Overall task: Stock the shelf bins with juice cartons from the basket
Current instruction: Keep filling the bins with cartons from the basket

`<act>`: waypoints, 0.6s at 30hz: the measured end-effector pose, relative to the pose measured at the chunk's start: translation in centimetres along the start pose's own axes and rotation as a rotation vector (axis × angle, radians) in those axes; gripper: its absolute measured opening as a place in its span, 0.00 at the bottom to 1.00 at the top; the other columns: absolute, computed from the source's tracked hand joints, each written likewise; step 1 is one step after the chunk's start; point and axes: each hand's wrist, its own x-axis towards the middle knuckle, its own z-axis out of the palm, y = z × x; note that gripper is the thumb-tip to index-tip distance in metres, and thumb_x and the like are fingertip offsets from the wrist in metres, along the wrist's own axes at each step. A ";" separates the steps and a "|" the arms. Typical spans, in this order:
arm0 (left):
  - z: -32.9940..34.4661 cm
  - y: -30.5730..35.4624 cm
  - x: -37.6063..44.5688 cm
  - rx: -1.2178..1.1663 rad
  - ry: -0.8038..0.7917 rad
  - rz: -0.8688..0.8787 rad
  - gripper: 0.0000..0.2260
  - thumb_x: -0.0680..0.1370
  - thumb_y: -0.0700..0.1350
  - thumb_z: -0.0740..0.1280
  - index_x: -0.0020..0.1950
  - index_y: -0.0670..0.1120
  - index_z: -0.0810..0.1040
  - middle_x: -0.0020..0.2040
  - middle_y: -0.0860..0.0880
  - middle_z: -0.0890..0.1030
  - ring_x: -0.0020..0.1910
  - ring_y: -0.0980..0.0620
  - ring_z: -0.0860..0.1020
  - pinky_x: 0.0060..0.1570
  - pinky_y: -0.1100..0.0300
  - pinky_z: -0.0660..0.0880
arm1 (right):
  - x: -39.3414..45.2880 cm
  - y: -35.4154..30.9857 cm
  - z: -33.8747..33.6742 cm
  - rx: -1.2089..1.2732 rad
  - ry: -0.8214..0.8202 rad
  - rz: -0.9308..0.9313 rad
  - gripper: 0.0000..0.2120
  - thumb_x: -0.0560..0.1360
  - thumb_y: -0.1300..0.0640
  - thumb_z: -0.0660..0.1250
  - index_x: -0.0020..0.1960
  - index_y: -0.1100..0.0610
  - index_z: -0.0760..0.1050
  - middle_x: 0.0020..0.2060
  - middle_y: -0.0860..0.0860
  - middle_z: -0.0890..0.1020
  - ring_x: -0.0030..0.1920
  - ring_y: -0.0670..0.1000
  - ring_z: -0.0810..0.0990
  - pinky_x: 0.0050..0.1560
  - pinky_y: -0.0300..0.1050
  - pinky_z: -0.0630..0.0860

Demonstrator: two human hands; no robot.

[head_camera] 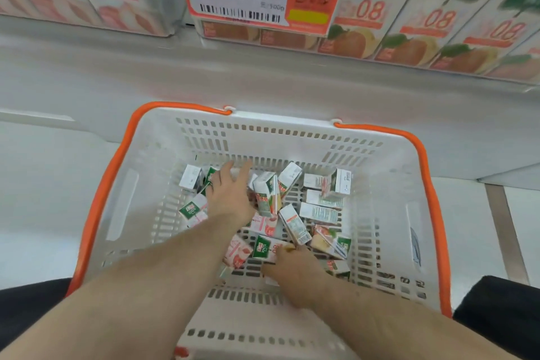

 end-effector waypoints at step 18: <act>-14.7 -1.4 -3.2 -1.011 -0.261 -0.056 0.09 0.77 0.42 0.69 0.56 0.42 0.77 0.48 0.44 0.83 0.49 0.46 0.79 0.62 0.48 0.72 | -7.8 4.7 -7.7 1.200 0.281 0.148 0.36 0.67 0.72 0.72 0.60 0.36 0.69 0.47 0.53 0.83 0.46 0.57 0.85 0.47 0.59 0.82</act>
